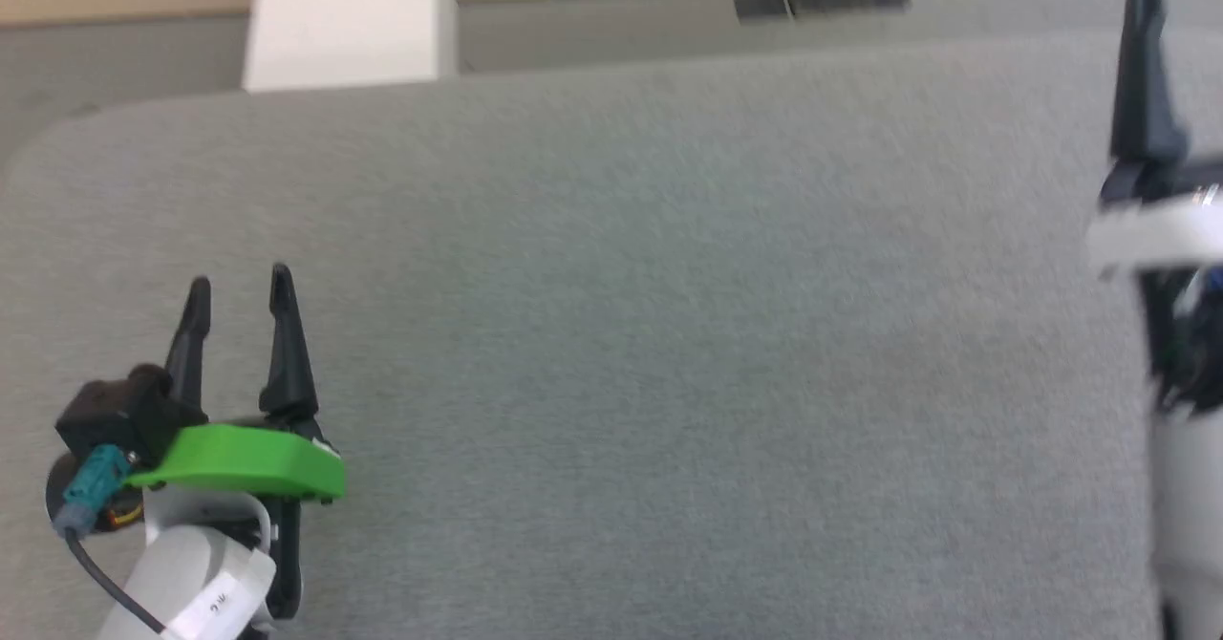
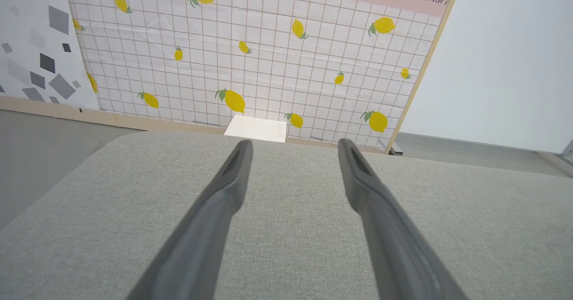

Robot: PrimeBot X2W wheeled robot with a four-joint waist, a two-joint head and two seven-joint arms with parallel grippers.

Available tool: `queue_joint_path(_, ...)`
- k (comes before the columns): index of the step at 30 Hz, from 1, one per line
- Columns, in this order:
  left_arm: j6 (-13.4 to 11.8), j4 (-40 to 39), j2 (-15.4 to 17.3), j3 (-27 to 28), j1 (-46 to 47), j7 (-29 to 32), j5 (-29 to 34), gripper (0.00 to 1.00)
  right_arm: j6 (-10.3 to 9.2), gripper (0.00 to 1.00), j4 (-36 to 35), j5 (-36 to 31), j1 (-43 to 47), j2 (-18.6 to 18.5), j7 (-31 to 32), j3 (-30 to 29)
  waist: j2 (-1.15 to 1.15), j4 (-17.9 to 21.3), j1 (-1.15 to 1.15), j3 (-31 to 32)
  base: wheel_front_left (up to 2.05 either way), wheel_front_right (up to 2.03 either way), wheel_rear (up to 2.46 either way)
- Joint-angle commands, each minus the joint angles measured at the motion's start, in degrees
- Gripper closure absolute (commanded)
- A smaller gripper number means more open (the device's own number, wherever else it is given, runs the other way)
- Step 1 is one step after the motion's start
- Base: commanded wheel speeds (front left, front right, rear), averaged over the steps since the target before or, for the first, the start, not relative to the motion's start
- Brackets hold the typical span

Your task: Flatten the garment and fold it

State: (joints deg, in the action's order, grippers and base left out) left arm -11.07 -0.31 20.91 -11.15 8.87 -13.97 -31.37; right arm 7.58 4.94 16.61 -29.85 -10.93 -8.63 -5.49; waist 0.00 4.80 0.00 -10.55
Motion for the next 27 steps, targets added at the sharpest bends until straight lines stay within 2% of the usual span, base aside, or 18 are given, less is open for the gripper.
queue_joint_path(1, 0.27, 0.4, -0.5, 0.14, -0.95, -0.47, -0.61, 0.0, -0.09, 0.0, -0.48, -0.72, 2.66, 1.51, -1.14, -0.63, 0.0, -4.49, 0.0, 5.5, 0.0, 0.0, 0.0)
queue_joint_path(6, 0.42, 1.54, -1.47, 0.09, -2.74, -0.66, -1.03, 0.0, -0.09, 0.0, -0.5, -1.53, 11.32, 5.42, -3.23, -1.08, 0.0, -6.16, 0.0, 8.15, 0.0, 0.0, 0.0)
queue_joint_path(10, 0.73, 2.66, -2.17, 0.26, -3.99, -0.78, -1.38, 0.0, -0.09, 0.0, 0.44, -1.83, 17.18, 6.85, -4.06, -1.98, 0.0, -7.05, 0.0, 9.93, 0.0, 0.0, 0.0)
queue_joint_path(16, 0.58, 3.52, -2.35, -0.17, -5.56, -0.84, -0.93, 0.0, -0.09, 0.0, 0.73, -3.36, 23.37, 7.7, -4.47, -1.5, 0.0, -7.66, 0.0, 11.15, 0.0, 0.0, 0.0)
queue_joint_path(27, 0.97, 6.13, -1.68, -2.96, -6.01, 0.17, 0.82, 0.0, -0.09, 0.0, 0.39, -6.51, 29.04, 8.01, -2.05, 0.78, 0.0, -7.94, 0.0, 11.84, 0.0, 0.0, 0.0)
